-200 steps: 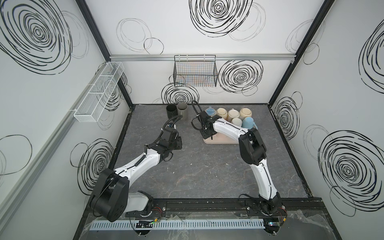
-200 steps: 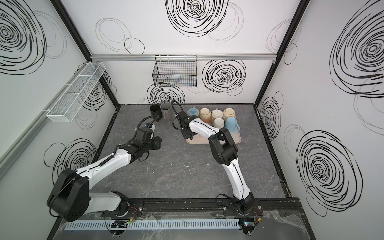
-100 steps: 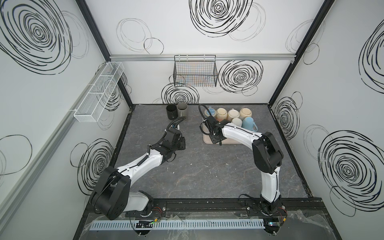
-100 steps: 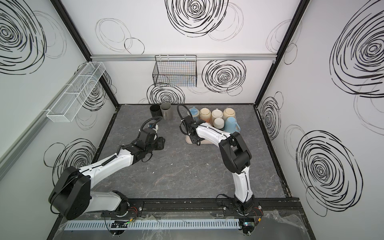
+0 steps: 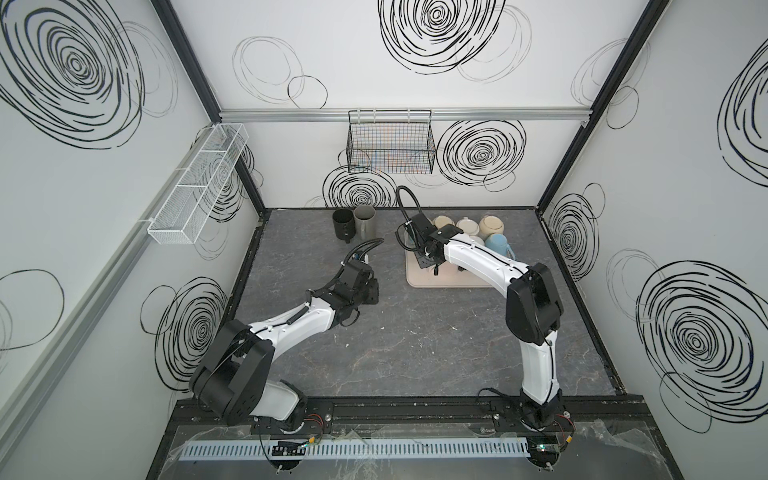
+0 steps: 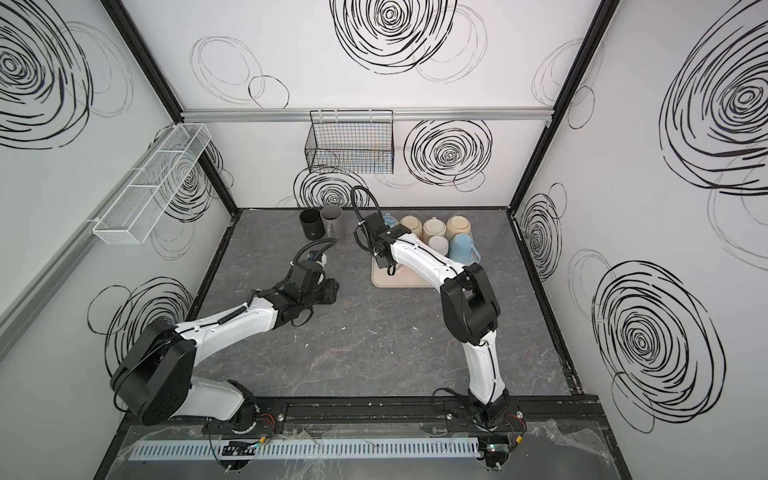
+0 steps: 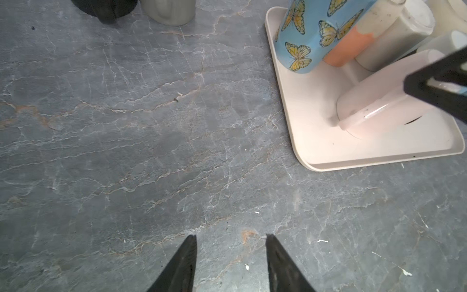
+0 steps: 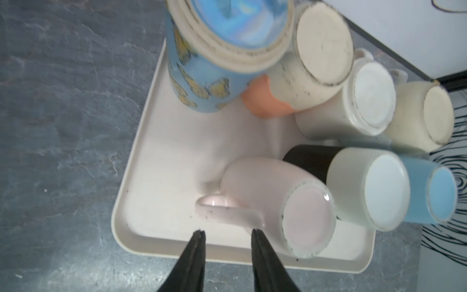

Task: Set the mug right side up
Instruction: 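Draw the left gripper back while the right gripper moves to the pink mug, then grasp the upside-down pink mug with the right gripper and lift it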

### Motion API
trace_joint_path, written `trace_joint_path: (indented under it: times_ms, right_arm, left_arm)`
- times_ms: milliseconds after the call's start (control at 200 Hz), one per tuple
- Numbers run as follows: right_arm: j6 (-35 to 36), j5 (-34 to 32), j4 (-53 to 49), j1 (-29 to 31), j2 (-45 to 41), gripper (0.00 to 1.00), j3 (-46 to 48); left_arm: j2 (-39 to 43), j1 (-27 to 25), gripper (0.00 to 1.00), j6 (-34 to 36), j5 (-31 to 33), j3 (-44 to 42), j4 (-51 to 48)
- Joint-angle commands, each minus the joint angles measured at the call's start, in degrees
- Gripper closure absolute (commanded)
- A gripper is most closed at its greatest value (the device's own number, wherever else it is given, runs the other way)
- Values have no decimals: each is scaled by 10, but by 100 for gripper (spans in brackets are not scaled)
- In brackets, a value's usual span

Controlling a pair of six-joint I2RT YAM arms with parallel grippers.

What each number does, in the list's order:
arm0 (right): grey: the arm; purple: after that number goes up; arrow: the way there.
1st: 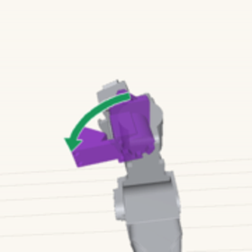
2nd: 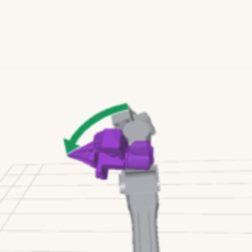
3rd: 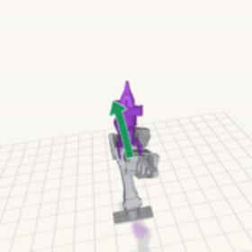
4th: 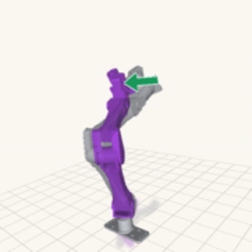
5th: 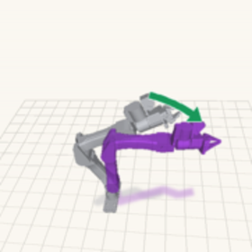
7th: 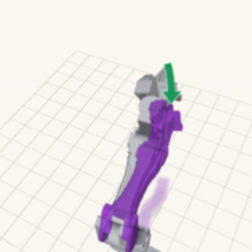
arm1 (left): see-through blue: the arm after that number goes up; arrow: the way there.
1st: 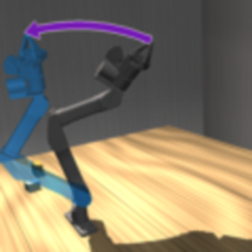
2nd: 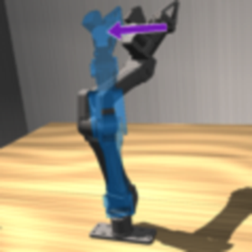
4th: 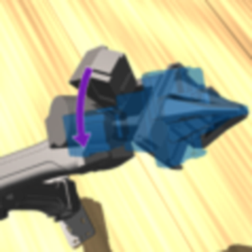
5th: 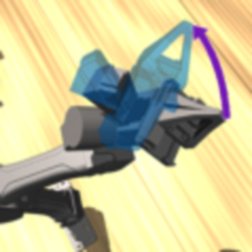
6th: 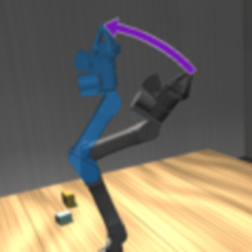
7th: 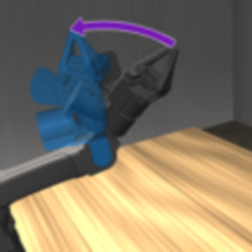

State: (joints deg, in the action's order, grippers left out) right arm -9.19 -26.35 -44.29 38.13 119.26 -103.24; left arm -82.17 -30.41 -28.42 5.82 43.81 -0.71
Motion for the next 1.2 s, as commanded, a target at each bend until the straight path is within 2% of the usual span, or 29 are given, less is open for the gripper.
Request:
trace_joint_path:
  times_ms: [0, 175, 410, 1036, 1196]
  right_arm:
    - [30, -6, -39, 4, 56, 65, -56]
    - [43, -15, -74, 3, 123, 66, -131]
    - [48, -31, -82, -1, 131, 65, -115]
    - [-10, -53, -39, -5, -67, 67, 144]
    - [-31, -9, -14, -32, -131, 67, 206]
  left_arm:
    - [4, -3, 52, -12, 8, -8, 33]
    - [17, -2, 51, -19, 10, -29, 34]
    - [20, -1, 50, -18, 12, -30, 31]
    - [-24, -31, 49, -29, 4, 3, 48]
    - [-44, -49, 49, -36, -2, 18, 59]
